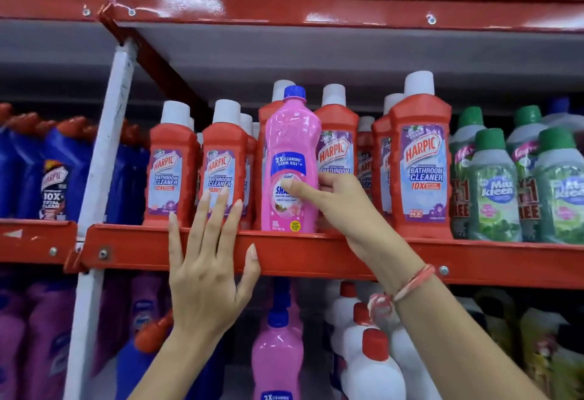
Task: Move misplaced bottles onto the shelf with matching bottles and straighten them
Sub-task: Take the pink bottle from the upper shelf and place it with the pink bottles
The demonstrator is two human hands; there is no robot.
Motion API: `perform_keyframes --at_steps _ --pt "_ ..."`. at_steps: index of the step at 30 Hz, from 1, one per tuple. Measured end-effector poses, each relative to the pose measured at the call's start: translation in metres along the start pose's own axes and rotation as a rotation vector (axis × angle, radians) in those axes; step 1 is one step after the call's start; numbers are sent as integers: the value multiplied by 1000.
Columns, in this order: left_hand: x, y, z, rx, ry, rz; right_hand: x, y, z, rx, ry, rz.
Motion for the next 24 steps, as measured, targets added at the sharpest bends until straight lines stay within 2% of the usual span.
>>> perform_keyframes --at_steps 6,15,24 --pt "-1 -1 0 40 8 6 4 5 5 -27 -185 -24" --pt "-4 3 8 101 84 -27 55 25 22 -28 -130 71" --pt "-9 36 42 112 93 -55 43 107 26 58 -161 1"
Point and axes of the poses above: each hand's wrist, its own y-axis away from the middle knuckle, its own z-axis out of the back of the hand, x = y × z, the point moved 7 cm from there along -y, towards the middle knuckle, and after that the axes turned 12 degrees about -y, right-handed, at the moved point
